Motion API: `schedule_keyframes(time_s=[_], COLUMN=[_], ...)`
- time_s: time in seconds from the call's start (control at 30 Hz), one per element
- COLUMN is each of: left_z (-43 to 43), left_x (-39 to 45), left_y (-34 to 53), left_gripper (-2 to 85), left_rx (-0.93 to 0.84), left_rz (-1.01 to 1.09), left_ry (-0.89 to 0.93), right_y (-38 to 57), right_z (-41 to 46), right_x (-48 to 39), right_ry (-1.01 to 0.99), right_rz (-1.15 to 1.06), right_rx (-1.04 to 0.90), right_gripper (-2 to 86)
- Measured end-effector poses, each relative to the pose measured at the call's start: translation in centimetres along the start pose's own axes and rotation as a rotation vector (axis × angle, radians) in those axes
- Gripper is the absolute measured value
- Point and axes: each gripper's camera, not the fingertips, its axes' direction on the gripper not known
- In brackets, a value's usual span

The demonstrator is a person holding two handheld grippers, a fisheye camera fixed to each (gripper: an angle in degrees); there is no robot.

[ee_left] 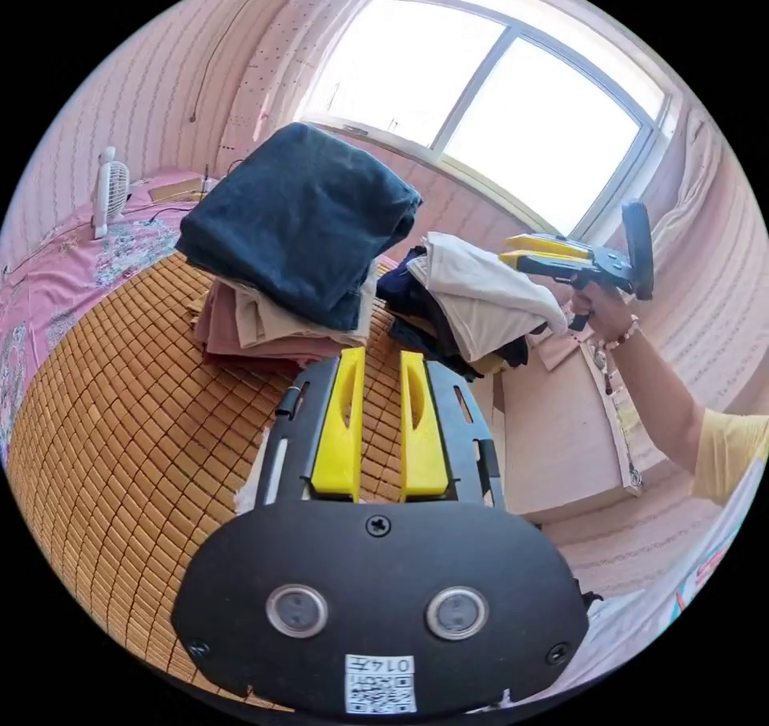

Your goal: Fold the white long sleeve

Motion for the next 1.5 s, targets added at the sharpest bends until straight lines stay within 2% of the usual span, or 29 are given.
schedule_keyframes(time_s=[0.17,0.23,0.33,0.47,0.63,0.83,1.03,1.13,1.23,1.37,1.47,1.5], left_z=[3.7,5.5,8.7,11.4,8.8,-2.0,-17.3,-25.1,-31.4,-33.5,-30.2,-29.3], left_x=[7.8,9.8,12.2,16.4,19.3,17.6,12.0,9.1,7.8,5.6,2.4,1.9], left_y=[-3.8,-5.5,-7.7,-8.1,-5.7,0.5,12.8,18.8,24.2,31.3,37.4,38.8], left_gripper=[10.9,11.5,12.7,13.1,11.5,8.1,3.8,3.1,2.6,2.8,3.6,3.8], left_rx=[0.004,-0.005,-0.039,-0.119,-0.077,0.090,0.231,0.303,0.384,0.368,0.239,0.203], left_rz=[0.250,0.272,0.259,0.408,0.558,0.424,0.200,0.071,0.009,-0.063,-0.213,-0.240], left_ry=[0.052,0.061,0.095,0.148,0.013,0.025,-0.194,-0.297,-0.400,-0.436,-0.406,-0.407], right_y=[5.0,6.6,7.3,6.9,6.1,2.0,-5.8,-9.9,-12.7,-14.2,-14.0,-13.5], right_z=[0.1,1.0,1.1,0.2,-4.0,-11.9,-14.3,-15.7,-17.0,-15.2,-9.7,-6.7], right_x=[3.5,4.8,5.3,5.7,5.5,0.8,-8.9,-14.9,-20.1,-25.7,-30.7,-32.8], right_ry=[0.047,0.049,0.087,0.085,-0.004,-0.239,-0.603,-0.709,-0.721,-0.670,-0.620,-0.610], right_rz=[0.029,0.061,0.066,0.041,0.012,-0.157,-0.369,-0.472,-0.556,-0.636,-0.710,-0.732], right_rx=[-0.173,-0.209,-0.154,-0.105,0.040,0.284,0.418,0.482,0.539,0.462,0.252,0.120], right_gripper=[13.9,13.5,10.5,4.6,2.8,2.2,2.1,2.3,2.5,3.1,4.0,4.4])
